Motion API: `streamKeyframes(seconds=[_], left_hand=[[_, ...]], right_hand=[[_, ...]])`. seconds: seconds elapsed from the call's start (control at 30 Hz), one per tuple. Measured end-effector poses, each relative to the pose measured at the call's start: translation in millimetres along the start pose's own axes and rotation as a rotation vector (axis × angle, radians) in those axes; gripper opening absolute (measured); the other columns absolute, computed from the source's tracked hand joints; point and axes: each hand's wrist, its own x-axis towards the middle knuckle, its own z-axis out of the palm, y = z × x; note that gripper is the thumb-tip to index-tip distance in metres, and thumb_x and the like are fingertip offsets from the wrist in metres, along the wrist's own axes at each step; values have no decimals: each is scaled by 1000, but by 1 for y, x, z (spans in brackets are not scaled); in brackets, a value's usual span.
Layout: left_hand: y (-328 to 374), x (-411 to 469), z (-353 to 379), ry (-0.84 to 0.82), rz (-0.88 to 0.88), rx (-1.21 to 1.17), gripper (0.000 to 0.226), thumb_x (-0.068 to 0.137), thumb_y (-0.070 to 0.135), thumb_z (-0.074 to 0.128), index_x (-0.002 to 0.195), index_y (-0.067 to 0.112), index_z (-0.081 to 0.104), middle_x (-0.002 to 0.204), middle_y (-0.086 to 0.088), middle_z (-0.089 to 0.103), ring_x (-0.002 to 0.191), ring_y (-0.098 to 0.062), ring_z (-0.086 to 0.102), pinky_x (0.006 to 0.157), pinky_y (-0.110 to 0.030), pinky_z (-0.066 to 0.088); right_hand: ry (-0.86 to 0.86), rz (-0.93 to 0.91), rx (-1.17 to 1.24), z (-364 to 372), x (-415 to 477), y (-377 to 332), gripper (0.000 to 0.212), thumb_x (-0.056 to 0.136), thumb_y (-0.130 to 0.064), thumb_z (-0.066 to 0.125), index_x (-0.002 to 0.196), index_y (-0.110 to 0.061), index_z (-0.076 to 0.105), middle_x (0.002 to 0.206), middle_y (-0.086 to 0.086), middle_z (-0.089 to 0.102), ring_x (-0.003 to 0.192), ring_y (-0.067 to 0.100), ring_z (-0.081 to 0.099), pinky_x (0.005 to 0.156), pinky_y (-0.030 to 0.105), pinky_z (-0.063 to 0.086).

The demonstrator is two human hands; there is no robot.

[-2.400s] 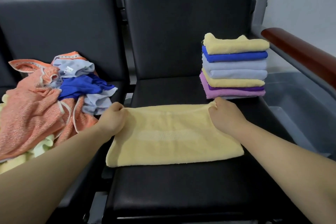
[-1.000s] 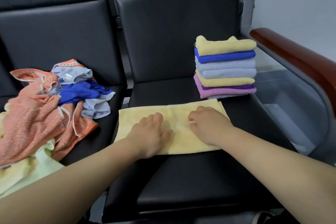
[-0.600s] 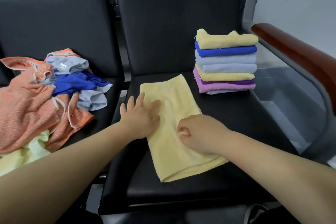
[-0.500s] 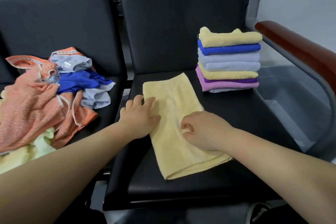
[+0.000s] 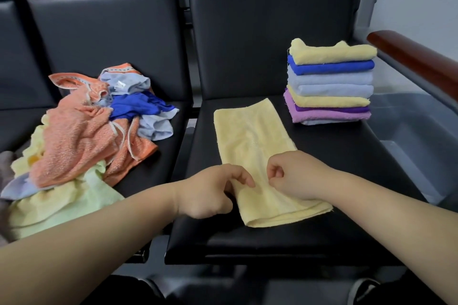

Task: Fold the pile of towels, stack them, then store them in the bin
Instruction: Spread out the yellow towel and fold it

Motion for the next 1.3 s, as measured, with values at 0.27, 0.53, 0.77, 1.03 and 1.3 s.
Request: streamKeyframes(seconds=[0.27,0.53,0.77,1.03,1.3], left_hand=[[9,5,8,190,100,99,13,88,21,78,85,19,65,61,19,58,53,1,49,57,-12,40],[11,17,-5,450,-11,-319,13,71,31,66,76,21,60,76,-2,54,70,-18,46,69,-36,37],[7,20,-10,569,-48,-391,13,92,17,65,81,15,59,69,3,58,67,-14,50,65,-29,39],[4,24,-18,557,-111,-462,20,96,3,52,78,11,55,76,-11,52,78,-24,48,75,-37,41],[-7,19,-34,382,-288,-573,10,90,14,49,94,9,57,90,-17,59,79,-30,63,79,-36,51]], right_hand=[[-114,38,261,-10,-22,6,18,102,-44,56,94,-35,69,93,-16,69,90,5,62,81,24,49],[-39,50,121,-7,-27,1,49,85,-63,69,73,-21,46,72,-8,46,67,12,43,64,31,35],[-53,74,49,-11,-35,-14,58,73,-68,74,109,-29,51,100,-12,61,90,11,60,79,34,55],[171,163,191,-9,-10,5,5,87,-27,61,91,-27,62,91,-5,64,83,19,64,69,37,53],[138,347,861,-18,11,32,30,84,-24,63,112,-29,70,117,6,68,101,25,63,73,36,51]])
